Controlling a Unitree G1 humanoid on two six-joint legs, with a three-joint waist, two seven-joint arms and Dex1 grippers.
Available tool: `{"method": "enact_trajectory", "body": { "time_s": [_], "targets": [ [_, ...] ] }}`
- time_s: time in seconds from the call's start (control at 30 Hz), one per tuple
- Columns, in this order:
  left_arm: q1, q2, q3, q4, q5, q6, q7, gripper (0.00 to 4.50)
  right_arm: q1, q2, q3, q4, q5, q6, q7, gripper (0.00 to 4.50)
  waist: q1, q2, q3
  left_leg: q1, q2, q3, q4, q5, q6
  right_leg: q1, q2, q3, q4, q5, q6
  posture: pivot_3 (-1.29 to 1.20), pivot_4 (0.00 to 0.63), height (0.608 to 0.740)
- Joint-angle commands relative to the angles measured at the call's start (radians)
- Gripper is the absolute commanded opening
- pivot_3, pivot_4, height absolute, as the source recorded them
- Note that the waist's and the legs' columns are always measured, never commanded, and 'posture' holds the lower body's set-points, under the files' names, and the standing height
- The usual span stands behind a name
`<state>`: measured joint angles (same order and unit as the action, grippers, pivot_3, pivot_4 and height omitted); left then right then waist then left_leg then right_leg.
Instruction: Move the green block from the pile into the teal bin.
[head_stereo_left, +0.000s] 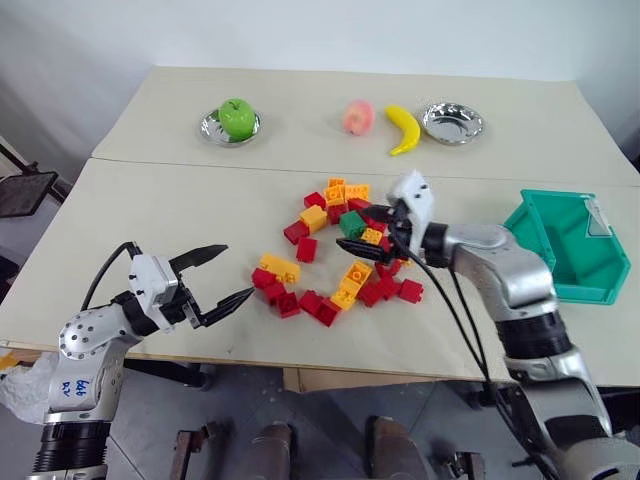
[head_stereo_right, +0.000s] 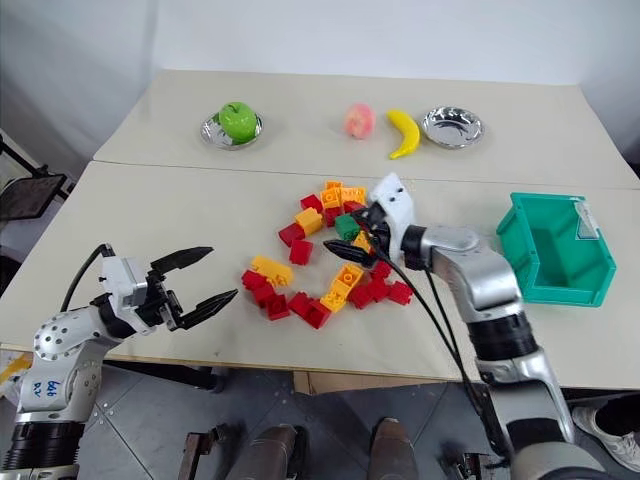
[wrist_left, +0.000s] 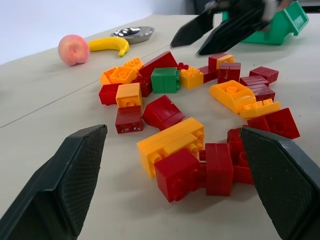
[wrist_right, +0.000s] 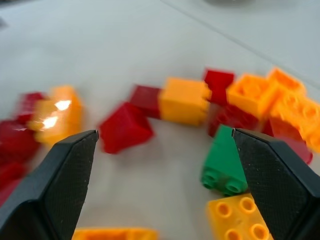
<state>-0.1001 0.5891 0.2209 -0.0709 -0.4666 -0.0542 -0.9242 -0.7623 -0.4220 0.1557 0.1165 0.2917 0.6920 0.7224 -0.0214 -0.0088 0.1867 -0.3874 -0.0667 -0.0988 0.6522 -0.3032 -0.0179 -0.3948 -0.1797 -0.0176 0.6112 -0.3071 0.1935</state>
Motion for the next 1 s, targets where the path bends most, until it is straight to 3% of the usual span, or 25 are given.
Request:
{"method": "enact_trajectory", "body": {
  "time_s": [0.03, 0.47, 0.57, 0.8, 1.0],
  "targets": [
    [0.018, -0.005, 0.018, -0.047, -0.009, -0.008, 0.012, 4.5, -0.048, 0.019, 0.018, 0.054, -0.05, -0.008, -0.035, 4.47, -0.003, 0.0, 0.0, 0.0, 0.0, 0.0, 0.0, 0.0, 0.0, 0.0, 0.0, 0.0, 0.0, 0.0, 0.0, 0.0, 0.15, 0.74],
    [0.023, -0.031, -0.001, -0.064, 0.001, -0.017, 0.032, 4.5, -0.134, 0.139, 0.043, 0.228, -0.156, -0.041, -0.11, 4.47, -0.011, 0.0, 0.0, 0.0, 0.001, 0.002, -0.001, 0.0, 0.0, -0.002, 0.0, 0.0, 0.001, 0.0, 0.0, 0.0, 0.15, 0.74],
    [0.016, -0.035, -0.007, -0.066, 0.003, -0.018, 0.033, 4.5, -0.147, 0.153, 0.042, 0.256, -0.181, -0.072, -0.121, 3.9, -0.01, 0.0, 0.0, 0.0, 0.001, 0.002, -0.001, 0.0, 0.0, -0.002, 0.0, 0.0, 0.002, 0.0, 0.0, 0.0, 0.15, 0.74],
    [-0.014, -0.039, -0.023, -0.083, -0.01, -0.013, 0.019, 4.5, -0.144, 0.129, 0.021, 0.225, -0.194, -0.116, -0.089, 1.61, -0.01, 0.0, 0.0, 0.0, 0.0, 0.002, -0.001, 0.0, 0.0, -0.002, 0.0, 0.0, 0.002, 0.0, 0.0, 0.0, 0.15, 0.74],
    [-0.069, -0.068, -0.078, -0.129, -0.032, 0.025, 0.025, 4.5, -0.053, 0.06, -0.134, 0.052, -0.048, -0.282, 0.04, 1.53, -0.008, 0.0, 0.0, 0.0, 0.0, 0.002, -0.001, 0.0, 0.0, -0.002, 0.0, 0.0, 0.002, 0.0, 0.0, 0.0, 0.15, 0.74]
  ]
}}
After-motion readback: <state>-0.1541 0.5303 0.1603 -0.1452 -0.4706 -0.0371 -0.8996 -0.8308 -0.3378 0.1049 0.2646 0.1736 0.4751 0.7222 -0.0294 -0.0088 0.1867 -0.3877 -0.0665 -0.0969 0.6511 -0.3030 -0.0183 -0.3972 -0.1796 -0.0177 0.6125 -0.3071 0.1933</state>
